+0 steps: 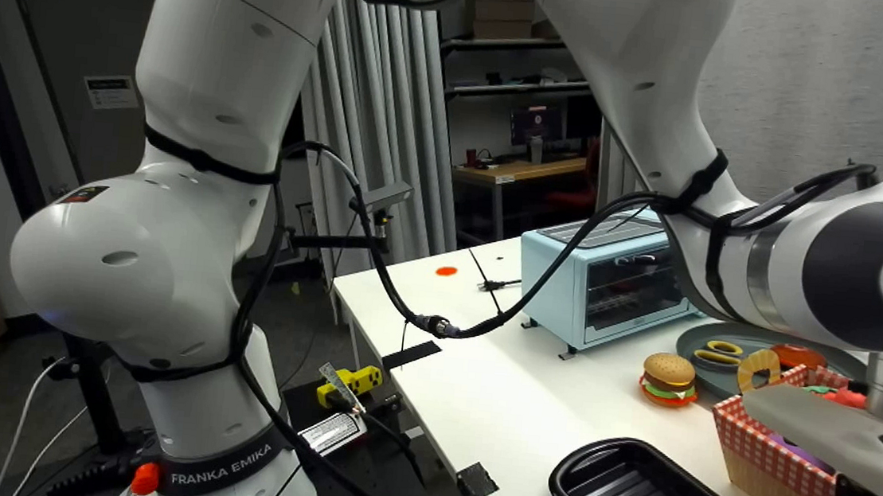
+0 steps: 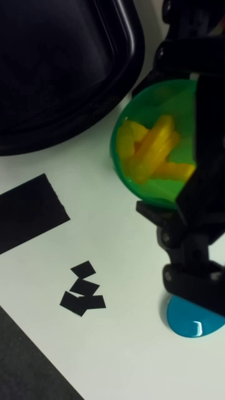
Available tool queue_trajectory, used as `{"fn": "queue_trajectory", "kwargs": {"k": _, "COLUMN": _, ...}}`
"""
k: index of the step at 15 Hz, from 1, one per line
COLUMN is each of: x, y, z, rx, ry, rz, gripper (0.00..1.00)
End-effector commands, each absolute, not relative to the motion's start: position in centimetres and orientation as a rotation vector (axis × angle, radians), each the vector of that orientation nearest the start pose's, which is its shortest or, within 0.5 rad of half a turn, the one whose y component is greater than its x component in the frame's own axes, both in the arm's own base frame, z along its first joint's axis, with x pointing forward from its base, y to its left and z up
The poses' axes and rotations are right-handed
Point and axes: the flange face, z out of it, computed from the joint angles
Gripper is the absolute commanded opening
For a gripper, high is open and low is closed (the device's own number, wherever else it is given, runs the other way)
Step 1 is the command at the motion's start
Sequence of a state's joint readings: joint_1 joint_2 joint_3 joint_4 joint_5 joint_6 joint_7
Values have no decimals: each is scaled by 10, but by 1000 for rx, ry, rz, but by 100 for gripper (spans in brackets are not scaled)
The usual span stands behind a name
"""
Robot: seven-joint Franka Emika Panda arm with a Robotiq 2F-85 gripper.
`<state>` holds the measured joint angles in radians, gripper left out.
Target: Pour the contents of the green cup into the brown box
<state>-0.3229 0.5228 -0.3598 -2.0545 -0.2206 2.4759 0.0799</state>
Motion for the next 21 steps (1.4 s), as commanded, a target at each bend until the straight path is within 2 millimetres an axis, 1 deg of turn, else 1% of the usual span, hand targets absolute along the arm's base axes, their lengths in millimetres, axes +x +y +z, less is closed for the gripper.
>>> {"fn": "queue_trajectory", "kwargs": {"k": 1, "x": 458, "y": -373, "z": 198, "rx": -3266, "ry": 905, "rz": 264, "gripper": 56}}
{"fn": "queue_trajectory", "kwargs": {"k": 4, "x": 455, "y": -375, "z": 212, "rx": -3281, "ry": 900, "rz": 246, "gripper": 56}}
{"fn": "queue_trajectory", "kwargs": {"k": 10, "x": 451, "y": -377, "z": 251, "rx": -3293, "ry": 888, "rz": 188, "gripper": 56}}
{"fn": "queue_trajectory", "kwargs": {"k": 16, "x": 439, "y": -363, "z": 285, "rx": -3298, "ry": 818, "rz": 179, "gripper": 56}}
{"fn": "queue_trajectory", "kwargs": {"k": 19, "x": 433, "y": -352, "z": 302, "rx": -3283, "ry": 793, "rz": 158, "gripper": 56}}
{"fn": "queue_trajectory", "kwargs": {"k": 21, "x": 432, "y": -344, "z": 312, "rx": -3282, "ry": 764, "rz": 132, "gripper": 56}}
